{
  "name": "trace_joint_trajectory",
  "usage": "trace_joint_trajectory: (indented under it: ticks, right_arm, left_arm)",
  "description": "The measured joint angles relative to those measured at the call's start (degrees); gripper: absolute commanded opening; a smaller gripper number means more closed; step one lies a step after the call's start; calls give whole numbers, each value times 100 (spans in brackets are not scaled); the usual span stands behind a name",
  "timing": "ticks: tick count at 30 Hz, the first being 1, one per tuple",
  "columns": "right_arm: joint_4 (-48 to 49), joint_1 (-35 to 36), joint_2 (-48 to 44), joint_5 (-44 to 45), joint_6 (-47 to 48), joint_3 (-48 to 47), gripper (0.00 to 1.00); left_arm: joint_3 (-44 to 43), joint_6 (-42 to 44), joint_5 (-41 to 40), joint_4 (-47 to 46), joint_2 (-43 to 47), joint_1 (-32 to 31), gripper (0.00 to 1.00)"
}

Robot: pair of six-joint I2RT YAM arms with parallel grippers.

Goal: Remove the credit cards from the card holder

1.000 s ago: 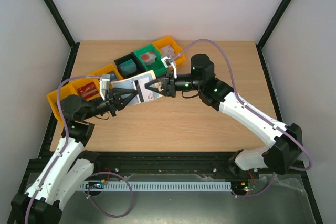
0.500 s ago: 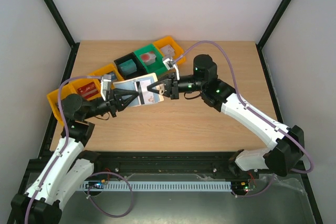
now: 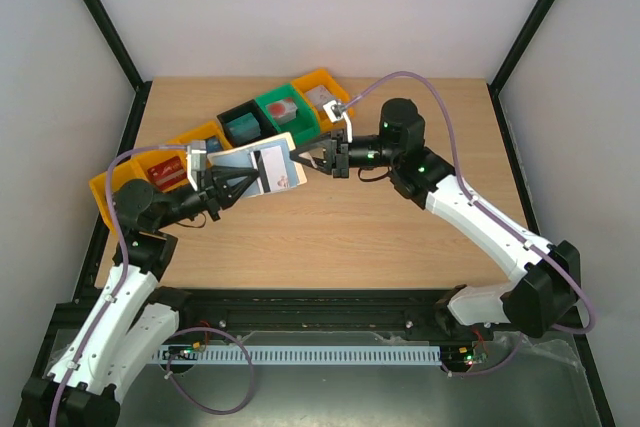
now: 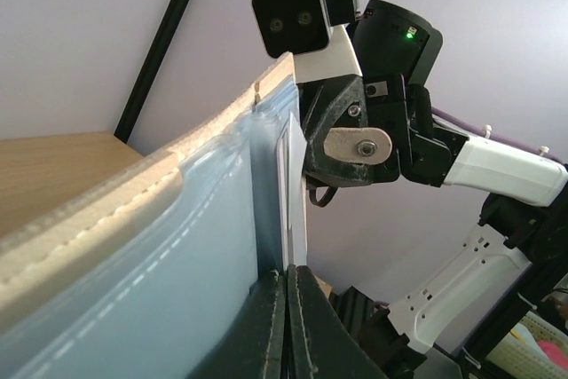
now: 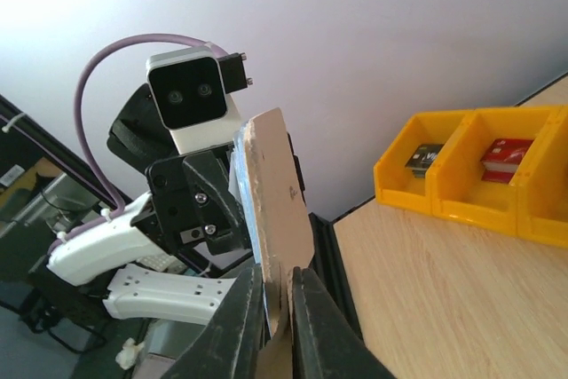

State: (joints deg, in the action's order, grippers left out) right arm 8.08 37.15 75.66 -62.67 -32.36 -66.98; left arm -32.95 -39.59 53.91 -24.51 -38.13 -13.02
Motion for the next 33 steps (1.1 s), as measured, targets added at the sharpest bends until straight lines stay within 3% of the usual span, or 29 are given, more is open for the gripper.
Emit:
trace_joint_trajectory:
  ticks: [3,8,11,15,33]
  right_arm:
    - [50,0,0,-9,-85,4,25]
    - [142,28,0,-37,-160,39,26]
    - [192,92,0,-9,-192,42,22]
    - [267,227,17,50,-219,42,3]
    - [-400,-332,-164,168,188,39,2]
  left_arm:
    - [0,-7,-28,-7,-4,9,2]
    - [0,-52,-63,-87,-33,9,2]
    - [0,-105,-79,-201,-55,9,2]
    - [0,-157,-90,-302,-81,9,2]
    - [-11,140,-168,35,42,122,2]
